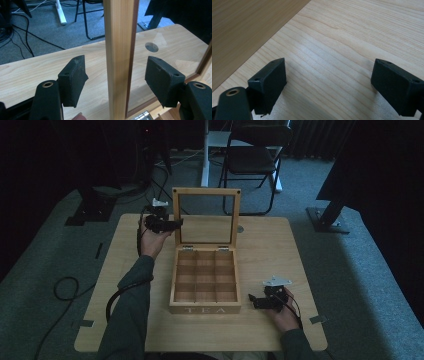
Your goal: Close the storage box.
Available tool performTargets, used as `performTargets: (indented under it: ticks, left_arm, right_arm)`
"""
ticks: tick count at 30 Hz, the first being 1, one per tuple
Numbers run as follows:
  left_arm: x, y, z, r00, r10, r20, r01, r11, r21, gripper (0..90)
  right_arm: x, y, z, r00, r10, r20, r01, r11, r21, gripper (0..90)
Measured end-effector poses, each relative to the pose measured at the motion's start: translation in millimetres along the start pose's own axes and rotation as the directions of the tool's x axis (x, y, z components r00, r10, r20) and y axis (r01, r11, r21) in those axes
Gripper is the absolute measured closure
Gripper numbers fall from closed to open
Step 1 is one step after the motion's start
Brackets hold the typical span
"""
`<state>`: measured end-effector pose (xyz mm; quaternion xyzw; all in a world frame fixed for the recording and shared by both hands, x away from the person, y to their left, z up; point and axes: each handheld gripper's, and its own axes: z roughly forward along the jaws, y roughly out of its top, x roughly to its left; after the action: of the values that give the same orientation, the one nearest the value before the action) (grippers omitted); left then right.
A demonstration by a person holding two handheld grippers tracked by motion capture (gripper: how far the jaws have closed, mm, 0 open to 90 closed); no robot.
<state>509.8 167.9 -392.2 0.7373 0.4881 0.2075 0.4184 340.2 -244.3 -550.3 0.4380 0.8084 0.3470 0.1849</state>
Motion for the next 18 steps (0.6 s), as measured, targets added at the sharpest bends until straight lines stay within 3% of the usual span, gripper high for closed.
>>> performTargets:
  ticks: [5,8,13,18]
  left_arm:
    - [4.6,5.0,5.5,0.9991,-0.030,0.032,0.031,0.9992,-0.025,33.4]
    - [3.8,8.9,10.2,0.9992,-0.015,0.037,0.015,0.9997,-0.019,33.5]
    - [2.0,13.7,13.6,0.9971,-0.022,0.073,0.025,0.9990,-0.037,34.1]
    - [-2.9,18.5,13.2,0.9970,0.003,0.077,0.001,0.9991,-0.043,38.5]
  right_arm:
    - [0.0,0.0,0.0,1.0000,-0.001,0.000,0.001,1.0000,0.000,12.5]
    - [0.0,0.0,0.0,1.0000,0.000,0.000,0.000,1.0000,0.000,12.5]
    - [0.0,0.0,0.0,1.0000,0.000,0.000,0.000,1.0000,0.000,12.5]
    - [0.0,0.0,0.0,1.0000,0.000,0.000,0.000,1.0000,0.000,12.5]
